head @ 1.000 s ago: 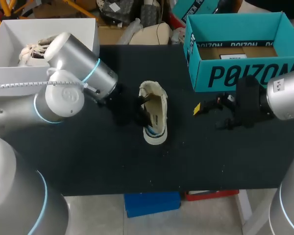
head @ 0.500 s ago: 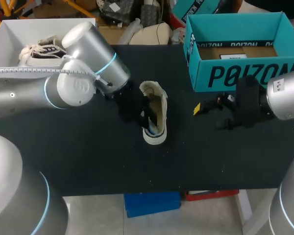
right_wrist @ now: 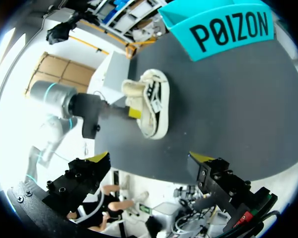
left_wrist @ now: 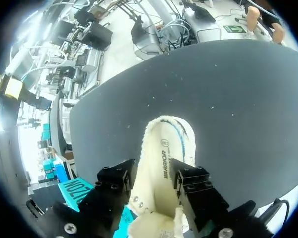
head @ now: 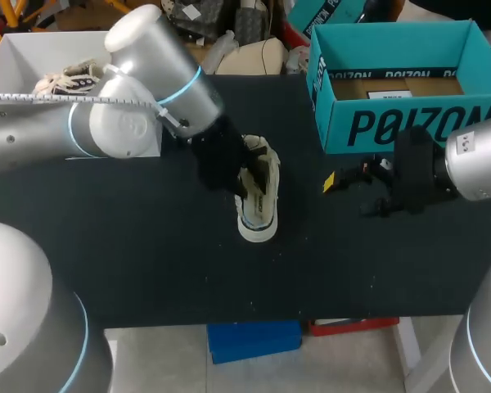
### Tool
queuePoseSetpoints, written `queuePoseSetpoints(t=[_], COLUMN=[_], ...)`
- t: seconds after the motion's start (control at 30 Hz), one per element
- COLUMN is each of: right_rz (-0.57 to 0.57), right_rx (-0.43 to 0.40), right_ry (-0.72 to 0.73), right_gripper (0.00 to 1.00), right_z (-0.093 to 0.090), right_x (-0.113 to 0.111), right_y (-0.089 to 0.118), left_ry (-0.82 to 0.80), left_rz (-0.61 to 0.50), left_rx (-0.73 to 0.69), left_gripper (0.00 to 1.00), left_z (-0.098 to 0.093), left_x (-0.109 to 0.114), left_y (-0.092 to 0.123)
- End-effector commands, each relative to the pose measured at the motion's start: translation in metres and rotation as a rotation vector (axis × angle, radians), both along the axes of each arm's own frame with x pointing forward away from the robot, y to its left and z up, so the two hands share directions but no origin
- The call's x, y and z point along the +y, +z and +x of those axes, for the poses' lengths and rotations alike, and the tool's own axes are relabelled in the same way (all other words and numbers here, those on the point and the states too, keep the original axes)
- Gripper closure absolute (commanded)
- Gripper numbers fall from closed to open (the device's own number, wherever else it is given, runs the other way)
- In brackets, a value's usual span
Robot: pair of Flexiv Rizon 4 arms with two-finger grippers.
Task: Take the shoe out of the shoebox, open the shoe tongue, remove and reinsert the insole, then place the shoe into the shoebox
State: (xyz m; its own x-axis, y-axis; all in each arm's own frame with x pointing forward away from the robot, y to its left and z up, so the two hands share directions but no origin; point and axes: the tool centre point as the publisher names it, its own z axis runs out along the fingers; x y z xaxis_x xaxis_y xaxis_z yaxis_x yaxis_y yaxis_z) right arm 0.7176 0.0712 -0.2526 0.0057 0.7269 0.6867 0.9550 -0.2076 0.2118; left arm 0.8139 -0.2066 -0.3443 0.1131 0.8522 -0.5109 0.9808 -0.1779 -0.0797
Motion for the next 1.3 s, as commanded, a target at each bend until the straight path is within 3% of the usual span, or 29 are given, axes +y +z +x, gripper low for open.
queuePoseSetpoints(t=[0.03, 0.47, 1.13, 1.3], right_rz=[-0.002, -0.002, -0.002, -0.002], right_rx=[0.000, 0.000, 0.000, 0.000], right_ry=[-0.001, -0.001, -0.001, -0.001], right_gripper=[0.00, 0.00, 0.00, 0.00], right_z=[0.000, 0.000, 0.000, 0.000], right_x=[0.001, 0.001, 0.001, 0.001], right_y=[0.000, 0.000, 0.000, 0.000], left_ry=[0.007, 0.020, 0.006, 0.004], left_rz=[0.089, 0.262, 0.327, 0.320], left_rx=[-0.016, 0.002, 0.088, 0.069], left_gripper=[1.00, 1.00, 1.00, 1.00], left_z=[-0.002, -0.005, -0.008, -0.007], left_x=[-0.003, 0.008, 0.002, 0.002], left_y=[-0.002, -0.030, -0.070, -0.061])
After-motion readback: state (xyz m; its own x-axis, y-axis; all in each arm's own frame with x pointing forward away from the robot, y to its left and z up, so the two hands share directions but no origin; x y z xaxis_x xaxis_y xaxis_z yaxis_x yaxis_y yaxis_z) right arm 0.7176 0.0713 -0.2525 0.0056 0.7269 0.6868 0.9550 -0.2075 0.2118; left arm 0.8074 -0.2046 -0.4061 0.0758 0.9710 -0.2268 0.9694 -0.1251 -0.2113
